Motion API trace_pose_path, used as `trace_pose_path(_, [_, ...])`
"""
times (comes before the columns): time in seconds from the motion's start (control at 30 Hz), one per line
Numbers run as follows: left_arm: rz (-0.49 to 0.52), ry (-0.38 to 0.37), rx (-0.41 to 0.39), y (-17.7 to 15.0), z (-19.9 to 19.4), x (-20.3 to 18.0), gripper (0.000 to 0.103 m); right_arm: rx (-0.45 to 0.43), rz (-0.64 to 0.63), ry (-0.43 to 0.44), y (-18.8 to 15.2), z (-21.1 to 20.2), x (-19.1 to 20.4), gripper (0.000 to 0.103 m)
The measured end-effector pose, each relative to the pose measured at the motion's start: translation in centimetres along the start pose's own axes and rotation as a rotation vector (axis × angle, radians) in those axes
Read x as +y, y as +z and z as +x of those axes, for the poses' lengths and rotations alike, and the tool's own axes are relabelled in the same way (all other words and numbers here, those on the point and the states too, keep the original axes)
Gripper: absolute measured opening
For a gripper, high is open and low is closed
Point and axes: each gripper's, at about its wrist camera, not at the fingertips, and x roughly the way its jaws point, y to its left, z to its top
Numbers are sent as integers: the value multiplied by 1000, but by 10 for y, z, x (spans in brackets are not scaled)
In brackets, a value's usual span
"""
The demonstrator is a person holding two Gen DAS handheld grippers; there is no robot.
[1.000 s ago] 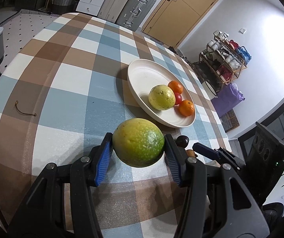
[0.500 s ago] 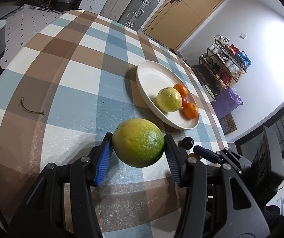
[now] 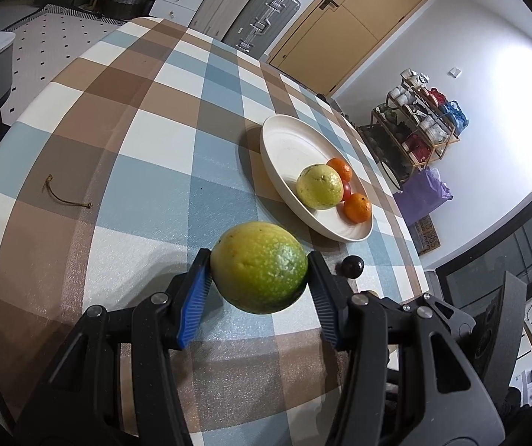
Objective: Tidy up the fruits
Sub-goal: 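Grasp the red tomato with right gripper while left gripper holds the citrus, then carry the citrus with left gripper while right gripper carries tomato over plate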
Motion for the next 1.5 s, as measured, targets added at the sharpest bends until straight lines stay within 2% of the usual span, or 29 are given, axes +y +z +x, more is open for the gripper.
trace_pose_path(0.1, [-3, 0, 0, 0, 1, 1, 49, 18, 21, -10, 0, 4, -5, 28])
trace_pose_path(0.27, [-2, -1, -1, 0, 0, 1, 49, 29, 46, 8, 2, 7, -10, 27])
trace_pose_path(0.4, [13, 1, -4, -1, 0, -4, 49, -1, 80, 30, 6, 1, -15, 27])
trace_pose_path(0.77, [69, -13, 2, 10, 4, -33, 49, -72, 309, 147, 13, -12, -60, 27])
trace_pose_path(1.1, [152, -19, 18, 39, 18, -72, 49, -140, 503, 261, 14, -18, -108, 27])
trace_pose_path(1.5, [201, -37, 57, 77, 53, -107, 49, -179, 618, 320, 23, -6, -159, 27])
